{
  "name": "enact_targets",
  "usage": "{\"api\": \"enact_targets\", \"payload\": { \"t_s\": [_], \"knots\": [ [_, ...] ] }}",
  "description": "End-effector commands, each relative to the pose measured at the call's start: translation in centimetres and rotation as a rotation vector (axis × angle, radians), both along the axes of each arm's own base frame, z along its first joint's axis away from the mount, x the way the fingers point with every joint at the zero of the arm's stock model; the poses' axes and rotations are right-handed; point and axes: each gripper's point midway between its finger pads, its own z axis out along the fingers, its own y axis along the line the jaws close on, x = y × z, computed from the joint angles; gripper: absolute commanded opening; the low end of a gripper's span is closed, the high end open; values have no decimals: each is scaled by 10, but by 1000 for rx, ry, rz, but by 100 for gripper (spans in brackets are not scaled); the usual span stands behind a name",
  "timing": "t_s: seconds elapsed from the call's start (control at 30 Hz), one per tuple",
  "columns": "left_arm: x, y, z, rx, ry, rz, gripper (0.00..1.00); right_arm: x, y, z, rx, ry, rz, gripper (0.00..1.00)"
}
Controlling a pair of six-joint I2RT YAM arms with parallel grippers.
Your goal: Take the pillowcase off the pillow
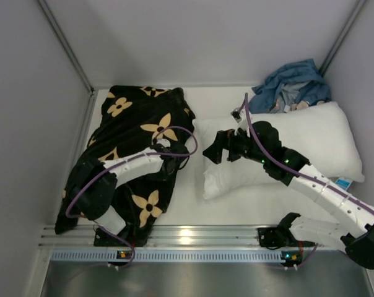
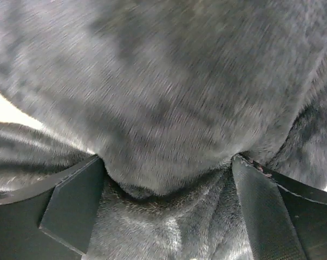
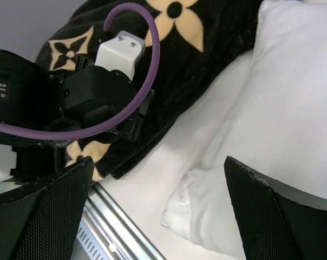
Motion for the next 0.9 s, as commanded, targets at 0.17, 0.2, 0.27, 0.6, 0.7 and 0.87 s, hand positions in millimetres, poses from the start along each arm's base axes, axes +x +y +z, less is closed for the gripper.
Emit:
{"api": "enact_targets", "payload": {
  "t_s": [0.17, 0.2, 0.27, 0.6, 0.7, 0.87],
  "knots": [
    [25, -42, -59, -328, 89, 12, 35, 44, -20, 19, -102, -132, -160, 99],
    [27, -42, -58, -355, 81, 19, 20, 47, -22, 17, -109, -124, -167, 100],
    [36, -51, -48, -447, 45, 10, 0, 58, -33, 9, -115, -96, -207, 100],
    [58, -85, 117, -833, -301, -152, 0, 71, 8, -16, -69, 15, -13, 100],
    [49, -76, 143, -851, -346, -149, 0, 78, 29, -12, -1, 55, 31, 100],
    [25, -63, 172, -878, -395, -163, 0, 101, 83, -7, 179, 197, 85, 100]
  ]
}}
